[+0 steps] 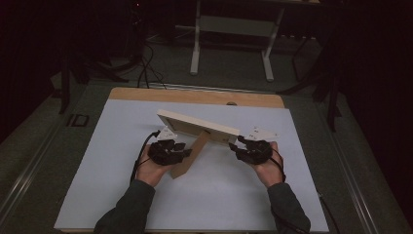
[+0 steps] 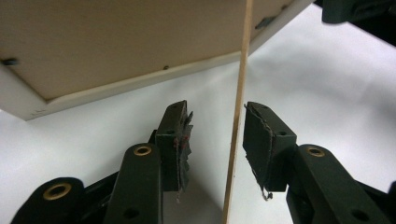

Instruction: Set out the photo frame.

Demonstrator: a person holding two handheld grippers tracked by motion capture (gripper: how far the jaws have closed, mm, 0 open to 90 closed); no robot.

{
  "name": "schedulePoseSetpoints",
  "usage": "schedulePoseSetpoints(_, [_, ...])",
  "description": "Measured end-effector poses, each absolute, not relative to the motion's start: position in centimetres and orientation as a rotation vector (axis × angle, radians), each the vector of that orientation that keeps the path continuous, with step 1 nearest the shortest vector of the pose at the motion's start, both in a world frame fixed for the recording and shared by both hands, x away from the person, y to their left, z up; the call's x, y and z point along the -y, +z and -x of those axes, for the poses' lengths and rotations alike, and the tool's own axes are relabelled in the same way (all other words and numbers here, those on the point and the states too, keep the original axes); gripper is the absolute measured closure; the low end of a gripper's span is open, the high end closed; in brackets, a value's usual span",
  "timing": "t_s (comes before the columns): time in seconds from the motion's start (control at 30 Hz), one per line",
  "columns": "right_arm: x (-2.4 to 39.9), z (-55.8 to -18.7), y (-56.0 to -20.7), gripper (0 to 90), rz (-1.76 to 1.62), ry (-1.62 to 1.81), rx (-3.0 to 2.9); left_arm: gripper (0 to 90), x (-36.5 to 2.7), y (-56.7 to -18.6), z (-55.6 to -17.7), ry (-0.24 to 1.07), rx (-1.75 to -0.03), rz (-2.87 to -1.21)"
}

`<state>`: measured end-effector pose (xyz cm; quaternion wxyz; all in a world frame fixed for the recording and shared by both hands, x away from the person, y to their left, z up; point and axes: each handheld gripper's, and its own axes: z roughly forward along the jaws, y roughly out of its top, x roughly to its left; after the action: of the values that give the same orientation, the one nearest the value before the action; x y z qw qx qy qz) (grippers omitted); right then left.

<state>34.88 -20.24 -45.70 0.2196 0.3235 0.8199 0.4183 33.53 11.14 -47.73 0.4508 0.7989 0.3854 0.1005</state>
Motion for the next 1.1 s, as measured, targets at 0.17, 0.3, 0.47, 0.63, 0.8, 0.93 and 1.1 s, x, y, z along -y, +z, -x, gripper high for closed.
schedulePoseSetpoints(0.17, [20.4, -34.9, -45.9, 54.2, -0.902, 1.147, -2.299, 60.4, -11.8, -47.0, -32.8, 0.259, -0.951, -1.936])
schedulePoseSetpoints(0.3, [20.4, -34.8, -46.0, 54.2, -0.901, 1.137, -2.319, 62.1, -12.3, -46.4, -32.6, 0.257, -0.968, -1.903])
schedulePoseSetpoints(0.47, [20.7, -34.6, -46.3, 59.3, -0.883, 1.136, -2.361, 63.7, -13.2, -45.7, -32.5, 0.287, -1.004, -1.878])
schedulePoseSetpoints(0.63, [21.3, -34.7, -46.5, 68.9, -0.908, 1.132, -2.351, 62.5, -13.8, -45.2, -32.6, 0.323, -1.037, -1.863])
schedulePoseSetpoints(0.8, [22.0, -35.2, -46.8, 83.5, -0.961, 1.116, -2.312, 62.3, -14.5, -44.3, -33.4, 0.345, -1.075, -1.817])
schedulePoseSetpoints(0.93, [22.1, -35.5, -46.7, 88.2, -0.981, 1.134, -2.291, 65.0, -14.7, -44.0, -33.9, 0.341, -1.095, -1.802])
schedulePoseSetpoints(1.1, [22.2, -36.1, -46.3, 89.7, -1.049, 1.197, -2.235, 73.7, -14.8, -43.8, -34.3, 0.360, -1.102, -1.793])
